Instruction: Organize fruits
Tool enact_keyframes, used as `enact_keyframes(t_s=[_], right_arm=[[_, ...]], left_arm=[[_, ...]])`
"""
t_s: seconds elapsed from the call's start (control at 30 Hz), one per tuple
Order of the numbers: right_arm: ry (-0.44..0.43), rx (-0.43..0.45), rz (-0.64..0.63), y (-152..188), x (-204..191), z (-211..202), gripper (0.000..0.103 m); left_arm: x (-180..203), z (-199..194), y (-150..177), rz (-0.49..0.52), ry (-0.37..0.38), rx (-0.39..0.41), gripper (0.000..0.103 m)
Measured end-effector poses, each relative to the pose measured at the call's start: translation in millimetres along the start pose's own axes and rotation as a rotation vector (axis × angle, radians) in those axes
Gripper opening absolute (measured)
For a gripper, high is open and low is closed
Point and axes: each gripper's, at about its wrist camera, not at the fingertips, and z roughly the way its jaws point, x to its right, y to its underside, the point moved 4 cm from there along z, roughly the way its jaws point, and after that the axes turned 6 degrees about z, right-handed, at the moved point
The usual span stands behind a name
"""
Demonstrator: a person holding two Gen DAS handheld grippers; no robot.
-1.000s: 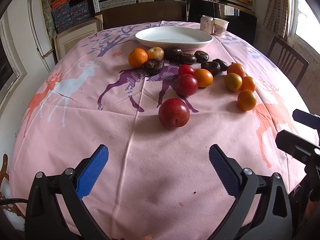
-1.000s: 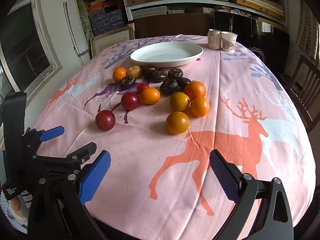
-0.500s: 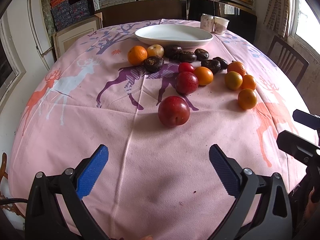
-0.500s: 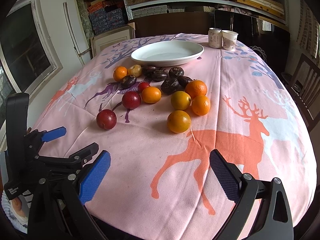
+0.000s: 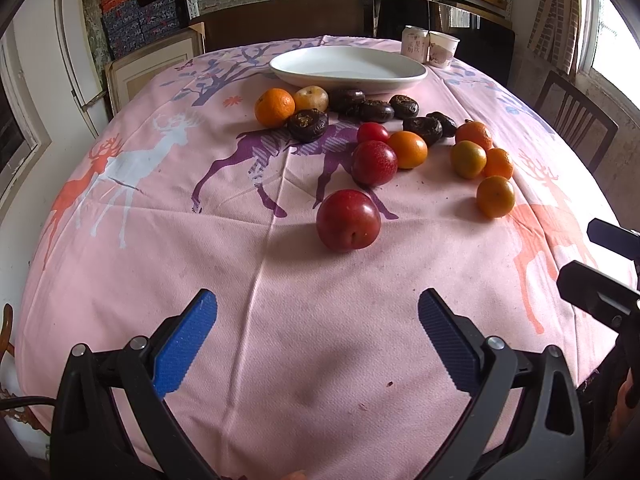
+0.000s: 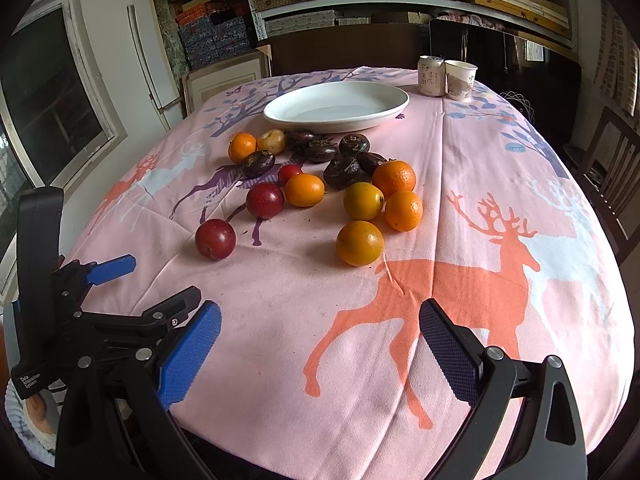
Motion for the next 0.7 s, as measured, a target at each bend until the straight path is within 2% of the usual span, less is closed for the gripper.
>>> enact_keyframes(t_s=[0.7], right_arm=[[-0.001,-0.001,0.002,-0.2,0.3,-0.2,0.099]], left_arm=[[-0.5,3.5,2.2,-0.002,0.005,-0.012,0.099]])
